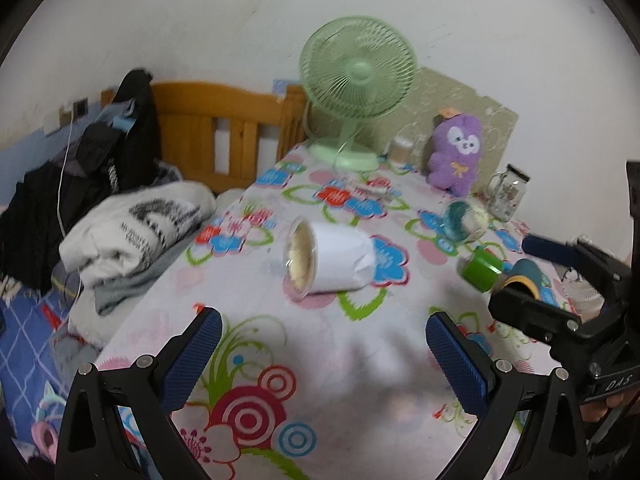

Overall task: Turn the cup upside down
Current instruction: 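Reach the right tool to the white paper-wrapped cup and close around it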

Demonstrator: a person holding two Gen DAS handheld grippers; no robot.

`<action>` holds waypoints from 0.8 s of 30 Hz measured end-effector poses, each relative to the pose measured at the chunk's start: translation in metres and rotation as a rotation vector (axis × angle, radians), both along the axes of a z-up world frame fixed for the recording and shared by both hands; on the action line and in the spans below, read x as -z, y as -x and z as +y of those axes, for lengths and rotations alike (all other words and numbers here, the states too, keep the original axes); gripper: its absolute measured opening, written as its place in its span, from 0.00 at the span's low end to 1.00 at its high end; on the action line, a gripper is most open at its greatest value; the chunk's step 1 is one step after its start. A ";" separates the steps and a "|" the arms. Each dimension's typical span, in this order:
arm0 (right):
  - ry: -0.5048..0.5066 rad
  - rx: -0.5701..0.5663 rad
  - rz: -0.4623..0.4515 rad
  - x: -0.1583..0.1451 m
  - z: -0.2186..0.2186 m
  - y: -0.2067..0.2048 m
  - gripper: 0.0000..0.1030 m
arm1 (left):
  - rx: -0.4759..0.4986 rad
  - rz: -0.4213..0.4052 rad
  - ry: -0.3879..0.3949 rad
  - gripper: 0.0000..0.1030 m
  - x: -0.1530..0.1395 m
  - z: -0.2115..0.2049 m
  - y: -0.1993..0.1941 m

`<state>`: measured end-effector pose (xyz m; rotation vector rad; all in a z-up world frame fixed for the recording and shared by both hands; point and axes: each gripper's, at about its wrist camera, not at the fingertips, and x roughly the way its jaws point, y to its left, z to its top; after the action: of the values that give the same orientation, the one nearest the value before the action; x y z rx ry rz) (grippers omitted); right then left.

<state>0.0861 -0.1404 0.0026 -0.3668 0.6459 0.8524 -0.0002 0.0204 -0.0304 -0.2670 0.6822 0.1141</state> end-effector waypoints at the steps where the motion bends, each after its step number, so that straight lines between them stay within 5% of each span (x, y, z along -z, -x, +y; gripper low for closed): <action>1: 0.015 -0.027 -0.001 0.003 0.006 -0.005 0.99 | -0.010 0.010 0.008 1.00 0.004 0.002 0.000; 19: 0.088 -0.341 0.205 0.056 0.093 -0.094 0.99 | -0.151 0.094 0.030 1.00 0.026 0.034 -0.013; 24: 0.070 -0.388 0.273 0.062 0.106 -0.099 0.85 | -0.150 0.098 0.024 1.00 0.025 0.034 -0.015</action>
<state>0.1851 -0.0342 -0.0593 -0.4512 0.8748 1.2664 0.0145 0.0542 -0.0555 -0.3377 0.7610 0.2638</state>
